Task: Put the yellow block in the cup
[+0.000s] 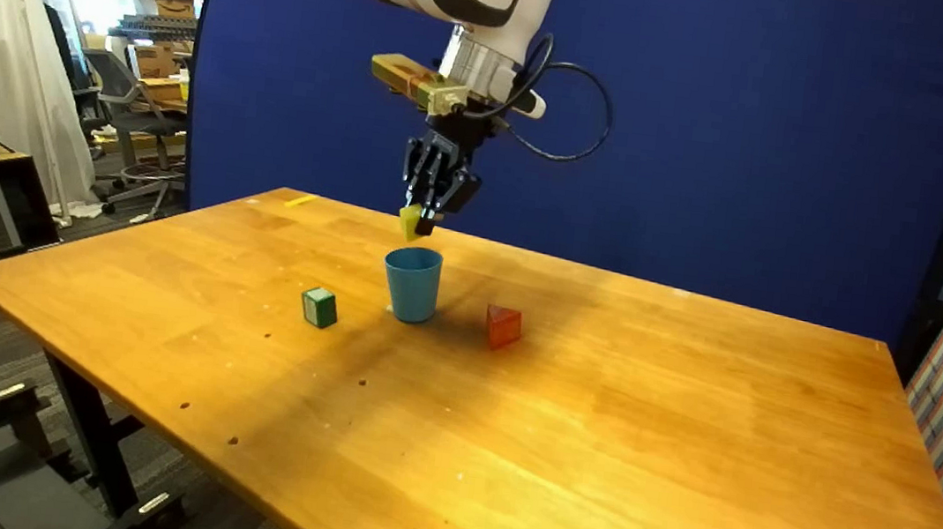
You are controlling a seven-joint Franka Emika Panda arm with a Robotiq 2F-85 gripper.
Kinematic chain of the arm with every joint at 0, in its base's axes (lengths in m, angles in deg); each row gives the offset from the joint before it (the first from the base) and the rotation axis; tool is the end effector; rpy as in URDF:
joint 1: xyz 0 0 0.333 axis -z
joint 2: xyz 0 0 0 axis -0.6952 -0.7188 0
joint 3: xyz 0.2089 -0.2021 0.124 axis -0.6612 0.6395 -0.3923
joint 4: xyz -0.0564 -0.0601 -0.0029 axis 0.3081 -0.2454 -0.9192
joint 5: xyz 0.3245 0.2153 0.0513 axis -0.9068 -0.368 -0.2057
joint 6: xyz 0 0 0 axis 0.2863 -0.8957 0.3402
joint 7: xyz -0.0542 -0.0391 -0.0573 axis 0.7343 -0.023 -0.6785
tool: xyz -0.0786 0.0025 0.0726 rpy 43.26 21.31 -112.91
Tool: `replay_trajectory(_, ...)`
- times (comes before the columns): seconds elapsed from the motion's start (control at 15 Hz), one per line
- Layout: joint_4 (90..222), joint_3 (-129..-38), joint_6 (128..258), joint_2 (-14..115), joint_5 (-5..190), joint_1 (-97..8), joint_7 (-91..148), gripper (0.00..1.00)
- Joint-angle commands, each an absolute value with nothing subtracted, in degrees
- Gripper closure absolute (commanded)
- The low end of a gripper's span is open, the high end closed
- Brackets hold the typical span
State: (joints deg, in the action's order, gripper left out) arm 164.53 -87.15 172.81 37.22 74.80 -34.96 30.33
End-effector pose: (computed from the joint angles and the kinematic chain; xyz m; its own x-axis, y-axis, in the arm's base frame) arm 0.6220 -0.0903 0.2530 0.9030 -0.3037 -0.3039 -0.3667 -0.9133 -0.1771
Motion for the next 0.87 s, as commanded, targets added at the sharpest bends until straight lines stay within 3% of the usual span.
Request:
replay_trajectory(0.0,166.16,-86.96,172.02,38.23,71.90,-33.90,32.69,0.85)
replay_trajectory(0.07,166.07,-87.09,171.67,38.04,71.37,-33.63,33.09,0.41)
replay_trajectory(0.2,166.04,-87.09,171.07,37.85,71.00,-33.46,33.85,0.36)
replay_trajectory(0.4,166.44,-87.11,170.78,37.99,70.58,-33.39,34.84,0.11)
replay_trajectory(0.53,166.22,-87.51,169.00,37.95,70.13,-32.74,37.31,0.00)
replay_trajectory(0.6,165.96,-87.92,167.18,37.80,69.00,-31.80,39.68,0.00)
replay_trajectory(0.67,165.88,-86.63,169.79,37.06,71.41,-34.18,35.67,0.07)
replay_trajectory(0.73,165.88,-86.69,168.93,37.06,70.74,-33.86,36.97,0.00)
replay_trajectory(0.8,165.88,-86.70,168.48,37.06,70.41,-33.59,37.71,0.00)
